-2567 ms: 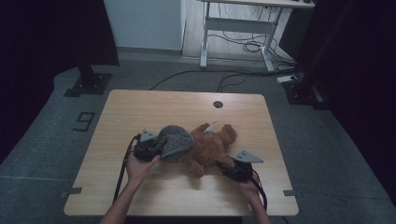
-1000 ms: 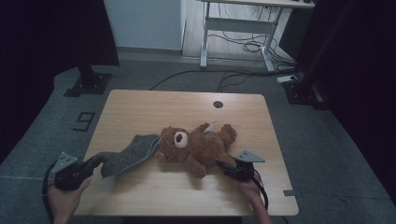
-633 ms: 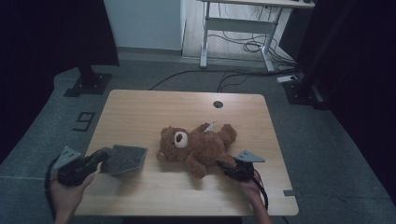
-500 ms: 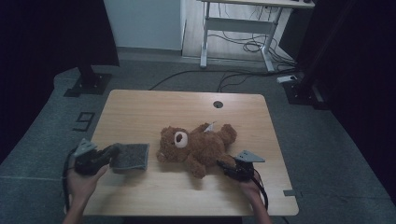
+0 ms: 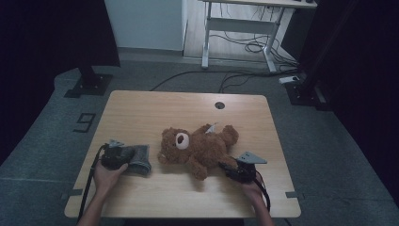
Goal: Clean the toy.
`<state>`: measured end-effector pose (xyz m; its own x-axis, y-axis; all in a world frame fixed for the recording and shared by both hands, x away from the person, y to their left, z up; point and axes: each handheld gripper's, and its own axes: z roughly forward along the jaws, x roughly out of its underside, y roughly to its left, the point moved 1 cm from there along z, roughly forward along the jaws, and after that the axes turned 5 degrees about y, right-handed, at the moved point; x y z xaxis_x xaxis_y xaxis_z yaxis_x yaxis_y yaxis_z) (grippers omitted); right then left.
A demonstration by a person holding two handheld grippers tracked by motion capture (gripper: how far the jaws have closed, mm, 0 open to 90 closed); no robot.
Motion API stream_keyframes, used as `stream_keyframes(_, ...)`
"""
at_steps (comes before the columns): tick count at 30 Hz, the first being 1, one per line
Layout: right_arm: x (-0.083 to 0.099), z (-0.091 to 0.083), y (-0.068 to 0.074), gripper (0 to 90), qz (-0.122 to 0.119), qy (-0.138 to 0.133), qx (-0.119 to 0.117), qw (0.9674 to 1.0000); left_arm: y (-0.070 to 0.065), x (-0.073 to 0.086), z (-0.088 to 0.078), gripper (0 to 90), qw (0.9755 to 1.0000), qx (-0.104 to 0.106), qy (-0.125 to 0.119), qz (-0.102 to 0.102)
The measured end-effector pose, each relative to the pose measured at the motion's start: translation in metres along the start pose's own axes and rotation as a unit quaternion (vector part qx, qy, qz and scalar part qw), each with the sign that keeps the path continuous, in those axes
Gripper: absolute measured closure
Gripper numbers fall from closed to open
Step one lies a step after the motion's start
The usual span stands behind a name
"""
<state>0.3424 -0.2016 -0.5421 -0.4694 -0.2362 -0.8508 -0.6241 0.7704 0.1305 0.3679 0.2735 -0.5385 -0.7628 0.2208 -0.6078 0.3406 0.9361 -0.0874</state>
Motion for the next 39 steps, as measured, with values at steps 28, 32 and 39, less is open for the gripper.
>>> stream_keyframes(28,0.000,-0.001,-0.001,38.5,0.002,-0.001,-0.001,1.0000,0.012,0.055,-0.068,46.0,0.9993,0.003,-0.032,0.017)
stream_keyframes(32,-0.001,-0.003,-0.001,27.7,0.003,0.002,-0.001,1.0000,0.000,0.043,-0.085,35.7,0.9970,0.013,-0.070,0.031)
stream_keyframes(39,-0.004,-0.013,-0.002,23.0,0.007,-0.007,-0.004,0.9999,-0.030,0.019,-0.104,33.1,0.9911,0.046,-0.111,0.057)
